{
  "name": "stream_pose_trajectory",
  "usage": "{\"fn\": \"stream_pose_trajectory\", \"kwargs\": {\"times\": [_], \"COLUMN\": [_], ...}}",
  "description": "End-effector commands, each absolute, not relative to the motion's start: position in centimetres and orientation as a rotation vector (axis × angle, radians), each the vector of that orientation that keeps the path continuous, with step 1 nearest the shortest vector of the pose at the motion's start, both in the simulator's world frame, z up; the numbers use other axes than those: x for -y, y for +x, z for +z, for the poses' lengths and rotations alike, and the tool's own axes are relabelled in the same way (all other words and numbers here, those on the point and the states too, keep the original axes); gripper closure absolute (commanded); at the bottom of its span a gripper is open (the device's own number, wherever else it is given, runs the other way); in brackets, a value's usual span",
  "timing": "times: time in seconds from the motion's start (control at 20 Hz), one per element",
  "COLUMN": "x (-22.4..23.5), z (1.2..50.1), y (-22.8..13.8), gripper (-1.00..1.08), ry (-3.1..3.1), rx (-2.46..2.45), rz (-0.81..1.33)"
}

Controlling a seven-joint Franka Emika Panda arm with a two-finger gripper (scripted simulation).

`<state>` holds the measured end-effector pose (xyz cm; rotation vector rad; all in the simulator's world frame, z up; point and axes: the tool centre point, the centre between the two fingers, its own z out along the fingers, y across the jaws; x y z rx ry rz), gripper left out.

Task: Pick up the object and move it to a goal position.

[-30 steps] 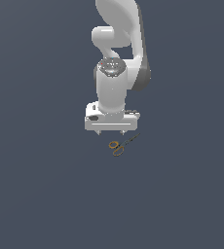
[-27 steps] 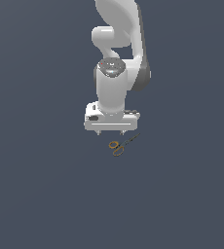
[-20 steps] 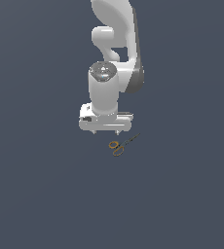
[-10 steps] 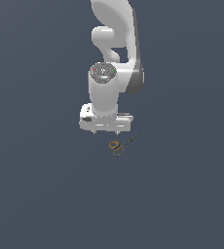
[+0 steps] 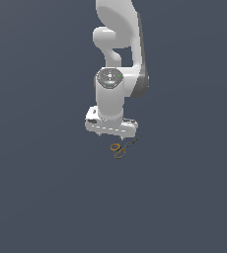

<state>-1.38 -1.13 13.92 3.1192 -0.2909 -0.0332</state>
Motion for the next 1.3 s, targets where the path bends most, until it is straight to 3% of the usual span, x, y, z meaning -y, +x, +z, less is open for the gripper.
{"fn": "stream_pose_trajectory", "kwargs": {"times": [0.0,1.25], "x": [0.6,-5.3], "z": [13.5,8.5], "y": [-1.4,-2.7], "gripper": [-0.92,-0.92], "ry": [3.112,2.871], "rx": [0.372,1.277], "rz": [-0.032,-0.017]}}
